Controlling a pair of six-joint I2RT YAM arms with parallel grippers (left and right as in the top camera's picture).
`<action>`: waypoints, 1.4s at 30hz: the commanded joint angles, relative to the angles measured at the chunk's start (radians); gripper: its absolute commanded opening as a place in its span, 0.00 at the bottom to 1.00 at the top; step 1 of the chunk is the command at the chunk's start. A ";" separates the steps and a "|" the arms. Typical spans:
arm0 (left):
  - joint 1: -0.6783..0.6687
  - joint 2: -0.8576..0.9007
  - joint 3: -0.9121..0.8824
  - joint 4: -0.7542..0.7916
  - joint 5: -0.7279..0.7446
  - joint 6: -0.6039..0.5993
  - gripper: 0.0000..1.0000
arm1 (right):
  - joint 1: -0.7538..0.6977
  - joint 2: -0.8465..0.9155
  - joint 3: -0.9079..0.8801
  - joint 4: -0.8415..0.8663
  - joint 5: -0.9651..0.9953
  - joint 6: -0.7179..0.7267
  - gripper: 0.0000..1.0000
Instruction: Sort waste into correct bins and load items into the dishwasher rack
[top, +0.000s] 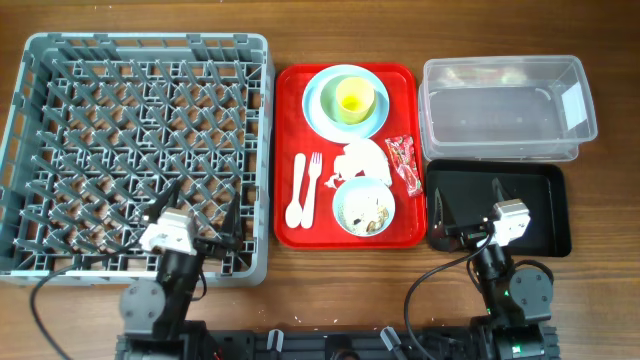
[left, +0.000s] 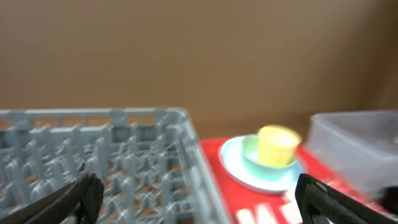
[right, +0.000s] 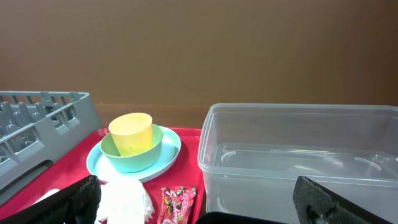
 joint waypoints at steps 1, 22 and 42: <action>-0.003 0.105 0.248 -0.124 0.133 -0.074 1.00 | -0.005 0.005 -0.001 0.005 0.002 -0.001 1.00; -0.032 1.093 1.113 -0.993 0.335 -0.156 0.72 | -0.005 0.005 -0.001 0.005 0.002 -0.002 1.00; -0.616 1.637 0.938 -0.616 -0.273 -0.435 0.29 | -0.005 0.005 -0.001 0.005 0.002 -0.001 1.00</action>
